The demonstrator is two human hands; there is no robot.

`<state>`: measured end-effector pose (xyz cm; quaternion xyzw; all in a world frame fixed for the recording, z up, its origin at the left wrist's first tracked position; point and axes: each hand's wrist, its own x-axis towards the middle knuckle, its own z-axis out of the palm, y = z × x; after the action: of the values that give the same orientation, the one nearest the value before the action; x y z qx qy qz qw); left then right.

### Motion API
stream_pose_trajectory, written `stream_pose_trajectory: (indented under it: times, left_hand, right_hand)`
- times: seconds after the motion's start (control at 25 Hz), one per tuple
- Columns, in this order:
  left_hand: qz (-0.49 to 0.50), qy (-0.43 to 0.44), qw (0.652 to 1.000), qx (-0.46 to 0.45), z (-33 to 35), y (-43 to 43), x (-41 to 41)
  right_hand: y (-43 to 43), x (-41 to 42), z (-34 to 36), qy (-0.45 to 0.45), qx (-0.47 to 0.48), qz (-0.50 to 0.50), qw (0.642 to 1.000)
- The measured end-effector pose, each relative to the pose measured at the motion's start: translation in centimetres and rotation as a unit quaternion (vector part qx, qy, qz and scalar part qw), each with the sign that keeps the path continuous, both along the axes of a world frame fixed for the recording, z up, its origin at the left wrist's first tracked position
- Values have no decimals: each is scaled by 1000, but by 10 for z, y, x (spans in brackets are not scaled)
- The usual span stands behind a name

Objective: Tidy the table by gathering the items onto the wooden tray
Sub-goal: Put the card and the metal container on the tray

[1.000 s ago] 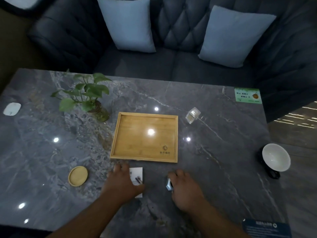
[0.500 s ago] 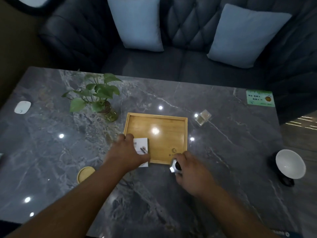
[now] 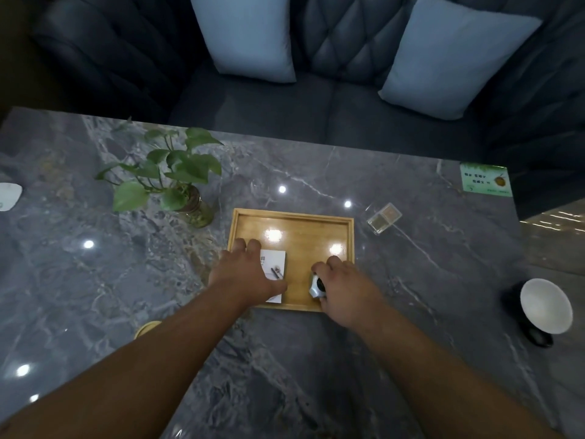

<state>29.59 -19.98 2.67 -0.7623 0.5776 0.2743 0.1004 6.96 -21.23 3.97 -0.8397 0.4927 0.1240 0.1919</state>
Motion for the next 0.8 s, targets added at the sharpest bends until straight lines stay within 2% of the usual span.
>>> stream_pose_trajectory:
  times: [0.4,0.8]
  left_hand:
    - [-8,-4,1000,7,-3,3,3]
    - [-6,-30,997,-66,-2,15,0]
  right_hand:
    - [2,-11,-4,3,19,-9,1000]
    - [11,-23,-5,-5,11,-17,1000]
